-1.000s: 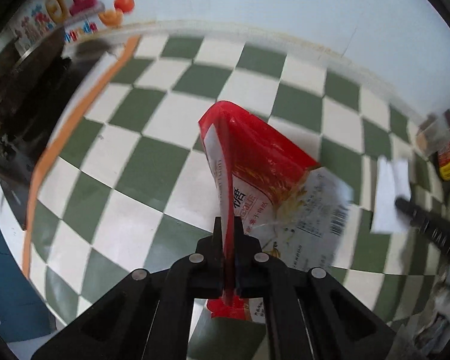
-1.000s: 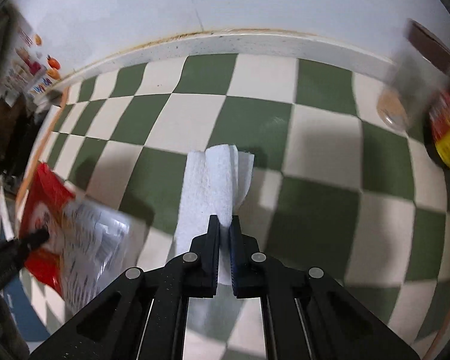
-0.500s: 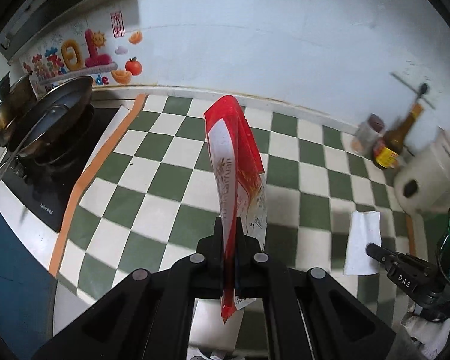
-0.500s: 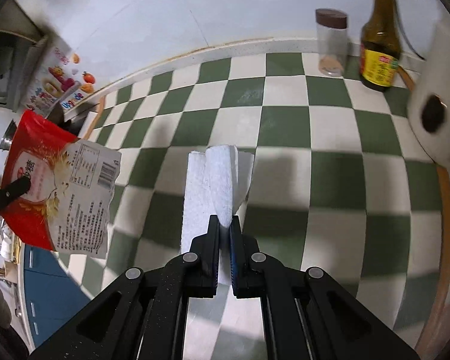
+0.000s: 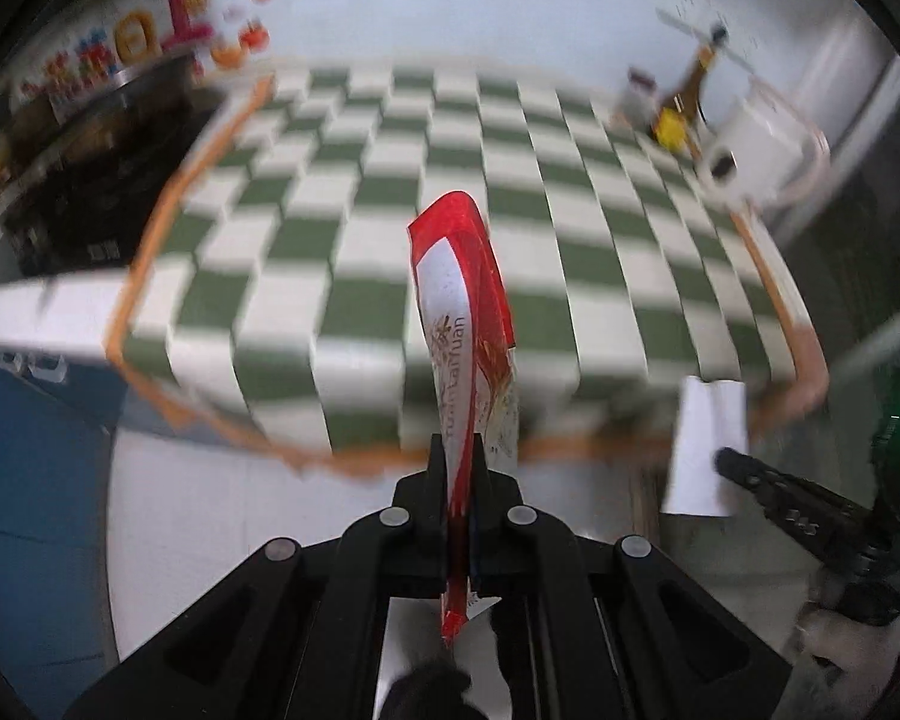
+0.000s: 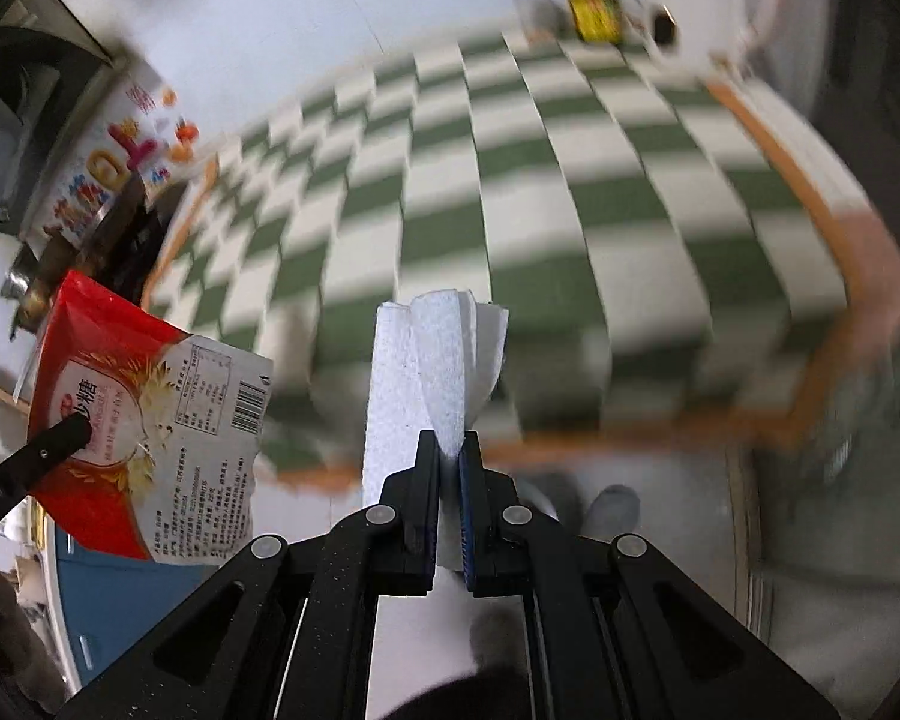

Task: Collect trash
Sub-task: 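Carry the snack bag and tissue down over the bin and open both tools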

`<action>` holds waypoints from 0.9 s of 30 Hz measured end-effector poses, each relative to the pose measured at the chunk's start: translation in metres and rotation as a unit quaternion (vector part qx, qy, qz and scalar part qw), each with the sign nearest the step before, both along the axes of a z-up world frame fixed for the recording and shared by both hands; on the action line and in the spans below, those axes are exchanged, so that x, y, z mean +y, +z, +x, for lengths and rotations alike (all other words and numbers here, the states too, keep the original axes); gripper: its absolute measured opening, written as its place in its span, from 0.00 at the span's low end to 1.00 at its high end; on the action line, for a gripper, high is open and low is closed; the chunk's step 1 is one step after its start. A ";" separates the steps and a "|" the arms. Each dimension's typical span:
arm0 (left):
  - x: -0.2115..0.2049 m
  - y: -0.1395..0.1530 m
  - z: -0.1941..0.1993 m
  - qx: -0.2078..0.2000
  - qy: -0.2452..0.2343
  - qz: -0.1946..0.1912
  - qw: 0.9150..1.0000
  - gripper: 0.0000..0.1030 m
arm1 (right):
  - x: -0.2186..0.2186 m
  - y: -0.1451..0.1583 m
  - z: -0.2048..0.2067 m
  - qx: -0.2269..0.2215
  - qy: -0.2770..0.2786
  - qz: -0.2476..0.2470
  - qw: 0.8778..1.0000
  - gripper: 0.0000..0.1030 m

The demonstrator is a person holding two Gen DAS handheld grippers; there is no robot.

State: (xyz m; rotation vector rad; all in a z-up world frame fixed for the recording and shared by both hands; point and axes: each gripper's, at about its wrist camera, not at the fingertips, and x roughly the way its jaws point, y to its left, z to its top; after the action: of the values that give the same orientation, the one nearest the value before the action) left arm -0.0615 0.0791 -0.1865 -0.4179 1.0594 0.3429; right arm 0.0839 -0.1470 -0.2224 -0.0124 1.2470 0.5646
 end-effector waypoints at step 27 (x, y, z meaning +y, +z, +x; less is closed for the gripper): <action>-0.035 -0.543 0.083 0.197 0.001 -0.124 0.973 0.09 | -0.005 -0.537 -0.034 0.171 0.015 -0.119 0.978 0.06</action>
State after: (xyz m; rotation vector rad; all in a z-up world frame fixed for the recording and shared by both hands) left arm 0.0219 0.0442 -0.7295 -0.5894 1.4979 0.3025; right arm 0.0497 -0.1525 -0.7595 -0.1392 1.6481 0.4516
